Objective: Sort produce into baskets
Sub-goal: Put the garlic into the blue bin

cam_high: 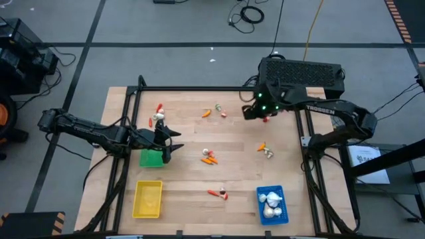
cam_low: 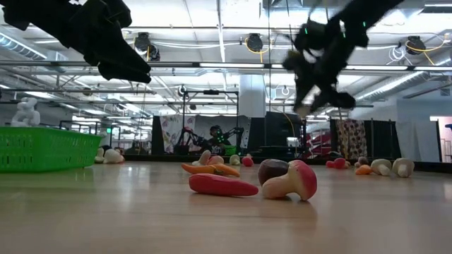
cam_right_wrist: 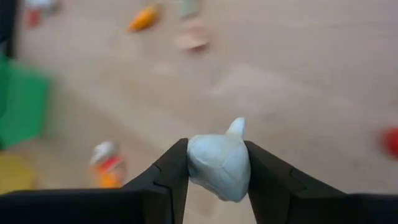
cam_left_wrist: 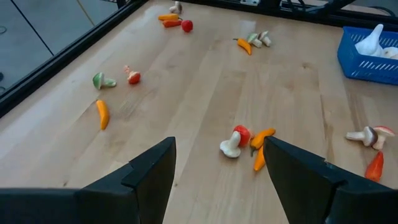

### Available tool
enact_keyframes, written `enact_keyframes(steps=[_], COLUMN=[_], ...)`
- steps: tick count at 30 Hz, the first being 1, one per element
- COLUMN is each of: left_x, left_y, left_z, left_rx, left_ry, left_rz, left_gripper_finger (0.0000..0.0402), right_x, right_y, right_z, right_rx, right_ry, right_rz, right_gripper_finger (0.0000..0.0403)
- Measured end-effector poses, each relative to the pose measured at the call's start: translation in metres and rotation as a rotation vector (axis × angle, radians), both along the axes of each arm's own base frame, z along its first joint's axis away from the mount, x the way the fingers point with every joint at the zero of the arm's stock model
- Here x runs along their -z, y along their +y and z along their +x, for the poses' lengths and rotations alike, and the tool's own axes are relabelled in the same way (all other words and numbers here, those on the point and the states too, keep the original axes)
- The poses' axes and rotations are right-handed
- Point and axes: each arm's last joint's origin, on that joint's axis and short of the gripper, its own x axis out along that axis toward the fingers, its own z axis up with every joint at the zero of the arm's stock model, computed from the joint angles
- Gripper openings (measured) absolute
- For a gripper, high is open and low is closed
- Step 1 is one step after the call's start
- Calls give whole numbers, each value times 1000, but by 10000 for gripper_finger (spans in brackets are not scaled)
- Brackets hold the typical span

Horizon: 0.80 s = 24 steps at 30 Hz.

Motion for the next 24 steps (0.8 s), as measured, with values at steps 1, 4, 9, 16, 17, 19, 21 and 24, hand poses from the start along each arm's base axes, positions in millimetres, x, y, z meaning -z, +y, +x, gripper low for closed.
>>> enact_keyframes(steps=[1,4,9,16,17,19,21,24], left_x=[0,0,0,0,0,0,0,0], left_y=[0,0,0,0,0,0,0,0], left_z=[0,0,0,0,0,0,0,0], left_rx=[0,1,1,1,1,1,1,2], left_ry=[0,1,4,4,4,3,1,1], left_rz=[0,0,0,1,1,1,1,2], left_gripper_finger=[248,248,248,248,248,248,248,248], right_x=[-7,-26,-53,-51,-47,-39,-29,-10], right_y=[9,41,107,207,221,247,270,300], right_z=[7,25,44,39,37,33,28,22], right_rx=[-30,-128,-293,-481,-492,-498,-498,-475], right_ry=[-18,-59,-145,-97,-73,-25,29,128], right_rz=[0,10,56,185,200,241,272,322], right_gripper_finger=[125,125,125,125,125,125,125,125])
